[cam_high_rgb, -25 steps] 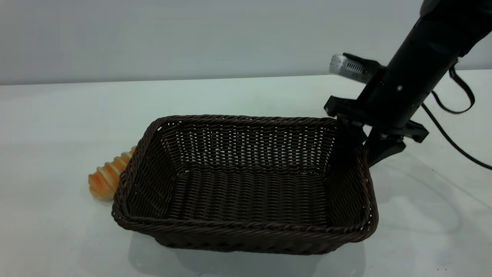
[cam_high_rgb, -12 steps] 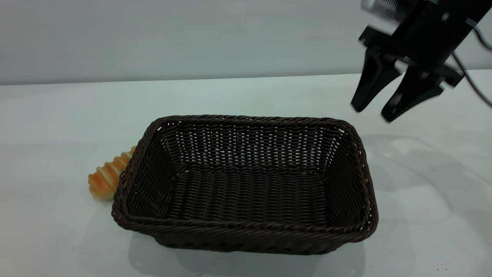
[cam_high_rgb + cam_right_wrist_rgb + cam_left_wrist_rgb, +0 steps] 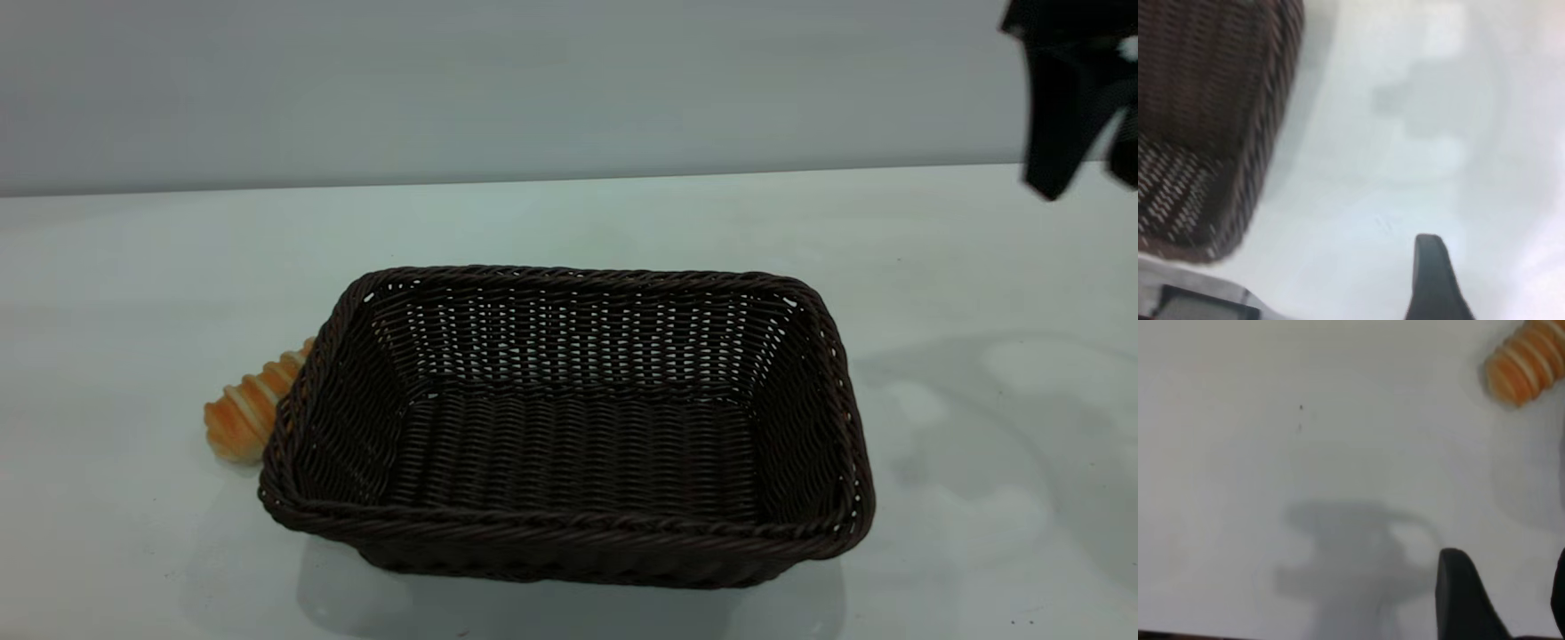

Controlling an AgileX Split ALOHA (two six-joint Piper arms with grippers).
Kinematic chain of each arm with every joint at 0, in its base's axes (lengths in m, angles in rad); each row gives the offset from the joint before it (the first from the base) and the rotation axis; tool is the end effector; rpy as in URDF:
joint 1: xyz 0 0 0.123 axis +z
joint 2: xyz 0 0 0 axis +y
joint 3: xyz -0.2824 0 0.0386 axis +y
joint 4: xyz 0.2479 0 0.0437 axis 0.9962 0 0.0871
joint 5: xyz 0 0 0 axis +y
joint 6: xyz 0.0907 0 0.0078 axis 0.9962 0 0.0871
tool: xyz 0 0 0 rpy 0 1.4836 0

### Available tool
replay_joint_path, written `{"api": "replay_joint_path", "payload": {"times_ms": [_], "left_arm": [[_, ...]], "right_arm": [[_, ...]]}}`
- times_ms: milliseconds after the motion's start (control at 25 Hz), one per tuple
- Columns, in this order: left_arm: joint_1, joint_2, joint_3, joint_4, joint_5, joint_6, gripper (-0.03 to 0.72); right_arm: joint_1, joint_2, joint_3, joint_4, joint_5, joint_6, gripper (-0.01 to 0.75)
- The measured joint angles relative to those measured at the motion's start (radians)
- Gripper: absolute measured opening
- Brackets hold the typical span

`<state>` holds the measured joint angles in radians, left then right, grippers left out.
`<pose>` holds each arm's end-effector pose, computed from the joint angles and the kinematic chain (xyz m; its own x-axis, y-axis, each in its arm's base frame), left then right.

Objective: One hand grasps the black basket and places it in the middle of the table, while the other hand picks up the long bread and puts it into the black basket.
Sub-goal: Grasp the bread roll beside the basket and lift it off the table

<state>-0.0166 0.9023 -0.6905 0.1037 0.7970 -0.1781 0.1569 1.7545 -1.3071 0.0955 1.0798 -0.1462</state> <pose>0.1619 0.0041 0.2869 -0.7874 -0.0920 -0.6095 -0.1119 0.9937 -0.0054 0.3384 0.0613 0.2358 -0.9572 -0.2532 -0.1400 -0.2646 0.9618 0.0696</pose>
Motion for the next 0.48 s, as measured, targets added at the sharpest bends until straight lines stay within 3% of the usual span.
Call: {"api": "replay_joint_path", "payload": {"times_ms": [280,480], "left_arm": [[0.0,0.247,-0.122,0.004,-0.01,0.098,0.366],[0.0,0.466,-0.162,-0.022,-0.111,0.196,0.366]], "right_arm": [[0.05,-0.279,0.166,-0.033,-0.005,0.036,0.499],[0.054,-0.404,0.23,-0.035,-0.006,0.036,0.488]]}}
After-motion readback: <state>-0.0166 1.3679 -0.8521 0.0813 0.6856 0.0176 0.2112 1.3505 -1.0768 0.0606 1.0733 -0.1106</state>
